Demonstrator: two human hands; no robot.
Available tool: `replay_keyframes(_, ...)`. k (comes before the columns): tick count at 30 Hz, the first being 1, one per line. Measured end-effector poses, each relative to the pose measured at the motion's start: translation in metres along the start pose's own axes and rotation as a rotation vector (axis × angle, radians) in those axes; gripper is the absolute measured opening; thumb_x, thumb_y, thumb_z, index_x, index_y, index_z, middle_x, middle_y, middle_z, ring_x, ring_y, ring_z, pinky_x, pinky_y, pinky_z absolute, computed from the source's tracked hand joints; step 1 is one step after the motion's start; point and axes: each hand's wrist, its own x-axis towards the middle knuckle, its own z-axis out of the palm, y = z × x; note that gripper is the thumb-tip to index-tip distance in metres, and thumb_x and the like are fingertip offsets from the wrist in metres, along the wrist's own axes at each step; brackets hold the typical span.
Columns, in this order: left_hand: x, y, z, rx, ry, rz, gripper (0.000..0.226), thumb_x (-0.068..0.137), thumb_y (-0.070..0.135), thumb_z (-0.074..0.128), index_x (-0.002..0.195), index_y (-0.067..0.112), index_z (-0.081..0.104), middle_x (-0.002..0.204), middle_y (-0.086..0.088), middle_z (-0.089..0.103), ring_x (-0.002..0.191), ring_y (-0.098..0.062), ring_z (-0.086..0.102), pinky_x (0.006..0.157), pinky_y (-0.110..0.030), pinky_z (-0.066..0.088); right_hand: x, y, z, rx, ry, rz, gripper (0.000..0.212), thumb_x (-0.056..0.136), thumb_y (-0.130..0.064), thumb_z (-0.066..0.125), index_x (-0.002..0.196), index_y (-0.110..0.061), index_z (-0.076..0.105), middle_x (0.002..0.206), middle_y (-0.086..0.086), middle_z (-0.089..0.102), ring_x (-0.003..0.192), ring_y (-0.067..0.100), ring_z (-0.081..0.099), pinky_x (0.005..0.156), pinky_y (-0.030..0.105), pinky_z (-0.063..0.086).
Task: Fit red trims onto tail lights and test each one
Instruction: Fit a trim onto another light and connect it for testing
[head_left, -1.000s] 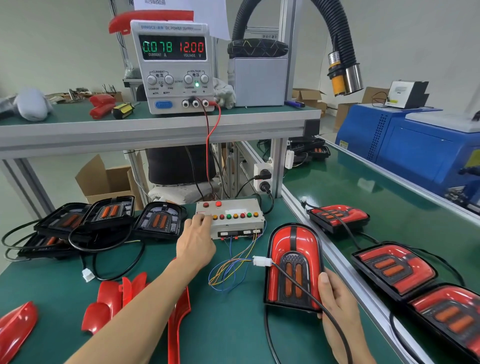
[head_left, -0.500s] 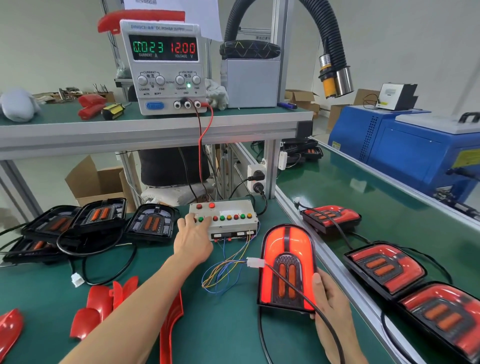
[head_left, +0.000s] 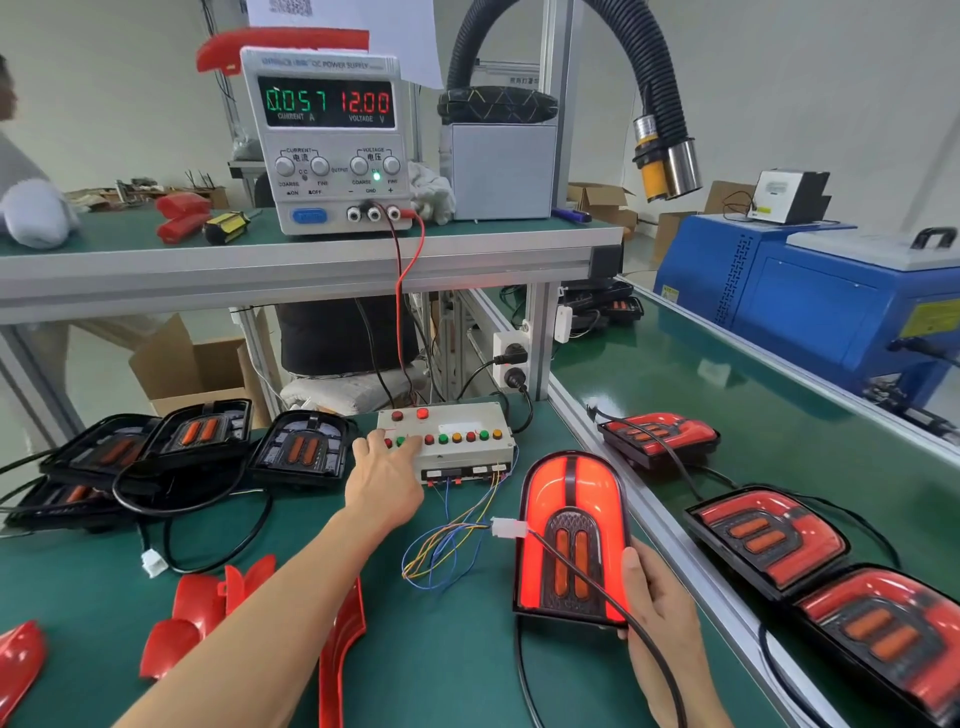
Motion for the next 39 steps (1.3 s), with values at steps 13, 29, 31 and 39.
replay_keyframes(13, 0.007, 0.051, 0.006, 0.132, 0.063, 0.251, 0.063, 0.092, 0.013, 0.049, 0.151, 0.028, 0.033, 0.125, -0.015, 0.041, 0.115, -0.032, 0.039, 0.092, -0.038, 0.043, 0.013, 0.018, -0.004, -0.002, -0.039, 0.053, 0.059, 0.079, -0.084, 0.055, 0.123, -0.047, 0.065, 0.1, -0.003, 0.078, 0.083, 0.013, 0.072, 0.066, 0.031, 0.056)
replay_keyframes(29, 0.018, 0.068, 0.026, -0.008, 0.046, 0.174, 0.065, 0.09, 0.006, 0.044, 0.151, 0.027, 0.037, 0.126, -0.015, 0.045, 0.114, -0.033, 0.036, 0.093, -0.039, 0.04, 0.008, 0.012, 0.0, 0.081, -0.078, 0.062, 0.079, 0.066, -0.093, 0.056, 0.126, -0.042, 0.062, 0.11, -0.005, 0.078, 0.104, 0.019, 0.074, 0.093, 0.055, 0.057)
replay_keyframes(31, 0.02, 0.068, 0.026, -0.035, 0.03, 0.169, 0.066, 0.09, 0.005, 0.043, 0.151, 0.028, 0.04, 0.125, -0.015, 0.046, 0.114, -0.033, 0.037, 0.096, -0.038, 0.038, 0.008, 0.013, -0.001, 0.067, -0.068, 0.056, 0.078, 0.065, -0.096, 0.053, 0.123, -0.045, 0.062, 0.109, -0.005, 0.078, 0.102, 0.02, 0.074, 0.088, 0.054, 0.058)
replay_keyframes(39, 0.019, 0.068, 0.027, -0.046, 0.026, 0.155, 0.068, 0.09, 0.006, 0.043, 0.154, 0.029, 0.037, 0.123, -0.015, 0.045, 0.114, -0.033, 0.036, 0.096, -0.038, 0.036, 0.005, 0.005, -0.001, 0.028, -0.07, 0.047, 0.067, 0.074, -0.086, 0.05, 0.125, -0.043, 0.061, 0.107, -0.007, 0.078, 0.098, 0.014, 0.074, 0.079, 0.039, 0.057)
